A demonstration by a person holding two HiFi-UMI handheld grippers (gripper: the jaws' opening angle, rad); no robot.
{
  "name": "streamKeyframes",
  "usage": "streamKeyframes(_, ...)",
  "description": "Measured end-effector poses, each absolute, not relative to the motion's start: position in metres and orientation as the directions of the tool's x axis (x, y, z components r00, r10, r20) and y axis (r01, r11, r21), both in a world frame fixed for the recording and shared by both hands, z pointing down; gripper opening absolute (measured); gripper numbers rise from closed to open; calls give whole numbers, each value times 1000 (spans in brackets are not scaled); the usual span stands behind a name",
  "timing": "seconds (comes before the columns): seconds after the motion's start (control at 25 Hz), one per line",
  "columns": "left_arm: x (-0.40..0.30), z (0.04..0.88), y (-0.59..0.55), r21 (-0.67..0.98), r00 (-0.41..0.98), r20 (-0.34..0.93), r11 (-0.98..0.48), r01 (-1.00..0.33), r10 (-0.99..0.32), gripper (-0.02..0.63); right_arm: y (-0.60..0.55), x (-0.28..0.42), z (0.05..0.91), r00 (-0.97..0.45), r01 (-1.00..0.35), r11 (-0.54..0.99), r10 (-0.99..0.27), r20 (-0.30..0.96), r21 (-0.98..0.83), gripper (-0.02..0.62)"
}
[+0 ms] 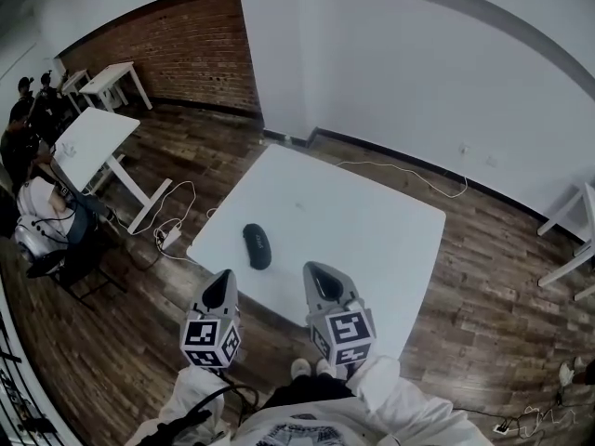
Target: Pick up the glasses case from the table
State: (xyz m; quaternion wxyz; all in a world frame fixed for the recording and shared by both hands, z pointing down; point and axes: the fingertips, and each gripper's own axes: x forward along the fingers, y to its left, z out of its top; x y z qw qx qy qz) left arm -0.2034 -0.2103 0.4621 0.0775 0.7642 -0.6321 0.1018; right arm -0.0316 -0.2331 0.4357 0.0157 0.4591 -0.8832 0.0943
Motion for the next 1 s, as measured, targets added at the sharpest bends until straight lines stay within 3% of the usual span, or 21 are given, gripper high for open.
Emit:
streamKeyframes(0.36, -207, 511, -263, 101, 173, 397, -144, -984, -902, 39, -267, -21, 449, -535, -843, 513, -833, 141, -164, 8)
streamKeyframes(0.48, -206, 540, -286, 129, 188, 467, -143, -981, -864, 171, -274, -15, 450, -522, -850, 500, -840, 147, -163, 8)
streamKeyframes(0.64, -207, 585, -320, 100, 157, 542, -122, -987, -826, 452, -282, -4, 459, -502, -863, 478, -847, 174, -162, 8)
streamKeyframes(0.84, -203, 644, -357, 122, 158, 643, -103, -987, -749, 472, -291, 18, 470, -465, -885, 442, -857, 222, -149, 8)
streamKeyframes(1.0, -223, 687, -381, 101, 67, 714, 8, -995, -697, 472, -300, 38, 473, -421, -907, 400, -873, 247, -130, 8)
